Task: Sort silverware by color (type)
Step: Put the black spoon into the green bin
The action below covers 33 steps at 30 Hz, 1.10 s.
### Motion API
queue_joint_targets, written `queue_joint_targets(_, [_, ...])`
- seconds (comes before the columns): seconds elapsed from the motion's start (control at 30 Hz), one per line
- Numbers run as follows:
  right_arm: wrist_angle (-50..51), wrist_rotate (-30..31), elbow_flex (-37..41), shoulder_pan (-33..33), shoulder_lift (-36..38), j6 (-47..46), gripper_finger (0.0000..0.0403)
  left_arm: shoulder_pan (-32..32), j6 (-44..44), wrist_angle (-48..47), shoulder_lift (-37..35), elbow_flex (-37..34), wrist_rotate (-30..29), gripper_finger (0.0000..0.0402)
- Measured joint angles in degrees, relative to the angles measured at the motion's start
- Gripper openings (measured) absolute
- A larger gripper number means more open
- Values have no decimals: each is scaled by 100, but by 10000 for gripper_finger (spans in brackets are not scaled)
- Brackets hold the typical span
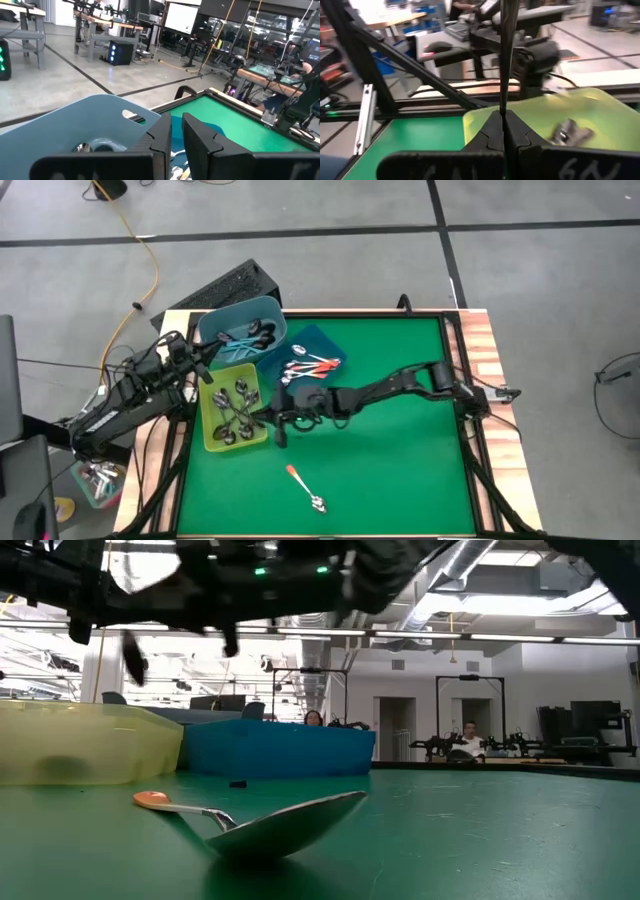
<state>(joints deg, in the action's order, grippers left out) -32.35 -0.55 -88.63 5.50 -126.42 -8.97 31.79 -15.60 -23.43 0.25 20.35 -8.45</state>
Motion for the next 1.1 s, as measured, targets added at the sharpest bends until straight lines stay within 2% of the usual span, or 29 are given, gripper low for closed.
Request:
queue_joint_targets(0.2, [607,-878,-1490,-143,-868,149,4,0,-13,-20,0,-1,-71,29])
queue_joint_targets(0.27, [913,-995,-1882,-174,-1100,397,4,0,-22,-33,0,-1,-101,29])
queue_joint_targets(0.43, [1751,-1242,-2711,-278,-1585,1594,4,0,-24,-28,0,0,-105,29])
queue_joint_targets(0.57, [1998,-1561,-3253,-377,-1924,2527,4,0,-28,-28,0,0,-127,29])
queue_joint_targets(0.77, [2361,-1588,-3297,-504,-1940,4124,4,0,-31,-28,0,-1,-130,29])
queue_joint_targets(1.1, [2778,-1529,-3282,-698,-1949,5211,4,0,-88,-60,0,-1,-172,29])
